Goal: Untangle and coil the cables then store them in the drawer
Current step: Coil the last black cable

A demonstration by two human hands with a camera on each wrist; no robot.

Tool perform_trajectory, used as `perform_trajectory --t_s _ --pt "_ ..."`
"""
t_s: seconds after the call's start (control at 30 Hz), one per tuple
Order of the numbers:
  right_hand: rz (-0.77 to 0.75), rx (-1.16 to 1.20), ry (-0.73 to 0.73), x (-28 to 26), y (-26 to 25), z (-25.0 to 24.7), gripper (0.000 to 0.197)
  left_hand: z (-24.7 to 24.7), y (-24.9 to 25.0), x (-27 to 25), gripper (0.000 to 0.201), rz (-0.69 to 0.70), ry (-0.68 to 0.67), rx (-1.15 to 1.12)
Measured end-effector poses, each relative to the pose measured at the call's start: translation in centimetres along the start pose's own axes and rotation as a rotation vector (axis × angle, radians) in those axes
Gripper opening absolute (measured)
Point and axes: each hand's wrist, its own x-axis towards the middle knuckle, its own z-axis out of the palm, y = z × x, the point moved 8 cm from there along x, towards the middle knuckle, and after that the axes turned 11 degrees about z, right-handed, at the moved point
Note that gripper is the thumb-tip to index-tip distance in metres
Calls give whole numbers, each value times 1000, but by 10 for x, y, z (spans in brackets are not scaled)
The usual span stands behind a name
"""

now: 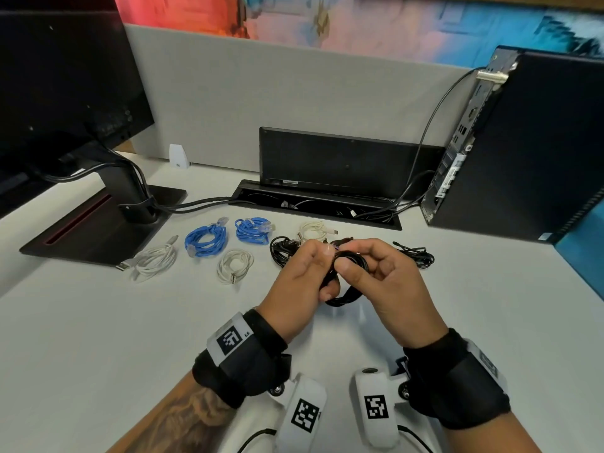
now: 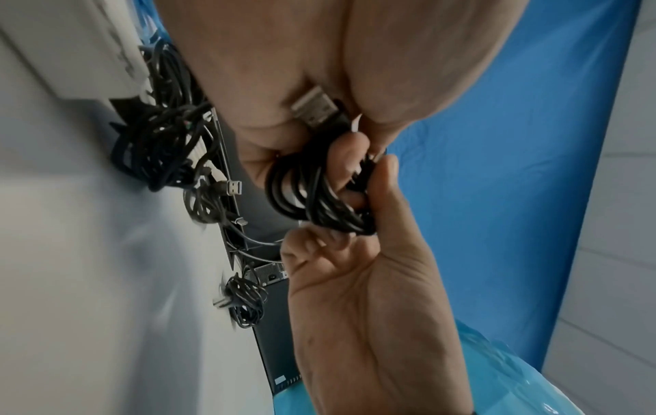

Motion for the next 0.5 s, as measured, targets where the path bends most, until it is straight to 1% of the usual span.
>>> perform_trajectory --t_s 0.07,0.17,0.27,0.33,0.43,0.47,0.5 --pt "-5 -30 3 1 -1 0 24 0 1 -1 35 10 26 14" --pt "-8 -72 -15 2 -1 2 22 1 7 -1 31 64 52 60" --pt "-27 -106 63 2 0 -6 18 5 11 -1 24 145 35 85" --pt "-36 -118 128 2 -2 -11 17 7 9 -1 14 169 10 98" --pt "-48 -106 166 -1 -7 -12 14 9 8 -1 3 146 -18 66" --pt "-62 -103 168 -2 -9 -12 14 8 7 0 5 111 -7 19" --pt "-77 -107 168 -3 -12 -12 13 8 5 0 12 67 5 -42"
